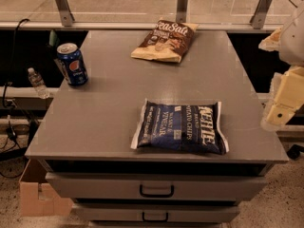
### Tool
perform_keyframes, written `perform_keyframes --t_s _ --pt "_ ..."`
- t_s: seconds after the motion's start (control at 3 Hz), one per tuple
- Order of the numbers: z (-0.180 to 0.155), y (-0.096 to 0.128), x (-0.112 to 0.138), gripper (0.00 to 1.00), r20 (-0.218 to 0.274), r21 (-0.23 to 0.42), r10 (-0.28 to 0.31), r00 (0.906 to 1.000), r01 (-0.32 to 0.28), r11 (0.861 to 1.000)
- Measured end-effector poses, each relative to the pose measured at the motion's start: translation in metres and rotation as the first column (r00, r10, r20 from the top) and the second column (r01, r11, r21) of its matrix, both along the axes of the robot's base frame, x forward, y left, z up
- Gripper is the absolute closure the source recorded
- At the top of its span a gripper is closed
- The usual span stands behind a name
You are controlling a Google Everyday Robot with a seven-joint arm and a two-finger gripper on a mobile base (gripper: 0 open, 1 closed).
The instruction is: Move blue chip bag near brown chip bag
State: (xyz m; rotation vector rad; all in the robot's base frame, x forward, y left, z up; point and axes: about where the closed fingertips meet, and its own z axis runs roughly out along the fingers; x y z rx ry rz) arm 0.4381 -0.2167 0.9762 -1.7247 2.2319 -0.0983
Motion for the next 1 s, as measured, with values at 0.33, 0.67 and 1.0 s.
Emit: perform_keyframes --t_s 0.33,0.67,1.0 --pt "0.000 0.000 0.000 0.00 0.000 0.000 0.000 1.0000 0.000 1.000" --pt "-0.006 -0.002 0.004 0.00 -0.001 0.024 0.014 0.9999 -0.014 1.000" --pt "-0.036 0.005 0.012 0.00 -0.036 0.084 0.066 0.9972 -0.063 0.995"
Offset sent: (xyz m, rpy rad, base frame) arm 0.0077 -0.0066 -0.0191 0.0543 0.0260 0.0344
